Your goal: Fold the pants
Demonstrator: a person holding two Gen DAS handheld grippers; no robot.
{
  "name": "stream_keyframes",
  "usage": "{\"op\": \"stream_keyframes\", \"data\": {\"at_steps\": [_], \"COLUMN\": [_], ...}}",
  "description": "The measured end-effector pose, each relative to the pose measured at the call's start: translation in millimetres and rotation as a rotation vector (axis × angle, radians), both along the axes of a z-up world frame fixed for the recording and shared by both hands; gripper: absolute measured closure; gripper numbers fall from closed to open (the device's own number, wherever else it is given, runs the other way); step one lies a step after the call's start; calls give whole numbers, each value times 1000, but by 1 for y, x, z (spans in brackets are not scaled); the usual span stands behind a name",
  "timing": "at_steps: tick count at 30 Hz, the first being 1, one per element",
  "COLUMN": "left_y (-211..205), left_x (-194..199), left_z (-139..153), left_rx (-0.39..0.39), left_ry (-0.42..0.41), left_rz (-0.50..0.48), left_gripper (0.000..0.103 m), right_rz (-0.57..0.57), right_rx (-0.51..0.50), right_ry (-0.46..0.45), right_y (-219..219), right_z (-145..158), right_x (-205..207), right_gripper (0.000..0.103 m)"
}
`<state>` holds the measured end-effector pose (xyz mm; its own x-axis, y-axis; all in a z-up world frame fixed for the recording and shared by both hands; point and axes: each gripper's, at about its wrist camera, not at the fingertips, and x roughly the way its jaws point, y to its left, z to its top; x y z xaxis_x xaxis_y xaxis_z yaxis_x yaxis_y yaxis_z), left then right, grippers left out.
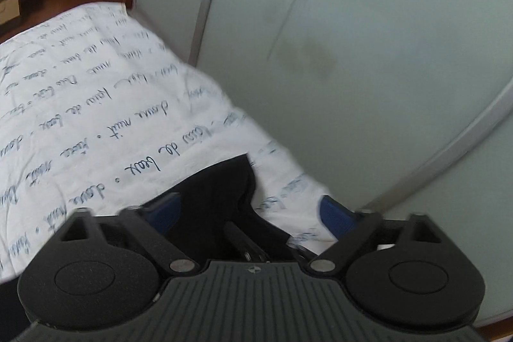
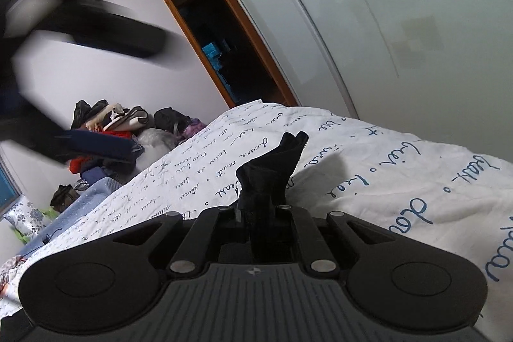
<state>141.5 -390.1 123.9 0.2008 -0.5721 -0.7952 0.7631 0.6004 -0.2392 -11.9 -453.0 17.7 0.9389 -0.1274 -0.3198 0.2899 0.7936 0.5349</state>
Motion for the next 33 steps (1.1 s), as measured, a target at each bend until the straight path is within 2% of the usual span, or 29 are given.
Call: {"op": "stream_keyframes", "data": {"at_steps": [3, 7, 9, 11, 12, 13, 15, 19, 24, 29, 33], "left_y": [-32, -44, -45, -44, -42, -37, -22, 35, 160, 285, 353], "left_x": [4, 5, 5, 8, 10, 13, 19, 26, 12, 10, 11], "left_z": [-21, -46, -57, -59, -59, -58, -50, -35, -20, -36, -57], "left_rx": [120, 206, 233, 238, 232, 222, 169, 55, -73, -61, -55], "left_ry": [-2, -13, -30, -35, -29, -31, -53, -17, 40, 81, 106], "left_rz": [-64, -90, -86, -70, -58, -37, 20, 122, 271, 461, 575], "left_gripper": [15, 15, 23, 57, 67, 89, 95, 95, 95, 95, 95], "right_rz": [11, 21, 26, 34, 41, 49, 62, 134, 335, 594, 744], "right_rx": [-7, -36, -49, -64, -74, -86, -114, -141, -137, -172, -208], "right_ry": [5, 7, 8, 9, 11, 14, 18, 9, -6, 33, 96], "right_y": [3, 6, 7, 9, 10, 12, 16, 28, 80, 173, 238], "right_z": [-2, 0, 0, 0, 0, 1, 2, 10, 32, 29, 15], "right_x": [0, 3, 6, 7, 8, 9, 11, 12, 13, 36, 52], "right_gripper": [97, 97, 97, 97, 97, 97, 97, 97, 97, 97, 97]}}
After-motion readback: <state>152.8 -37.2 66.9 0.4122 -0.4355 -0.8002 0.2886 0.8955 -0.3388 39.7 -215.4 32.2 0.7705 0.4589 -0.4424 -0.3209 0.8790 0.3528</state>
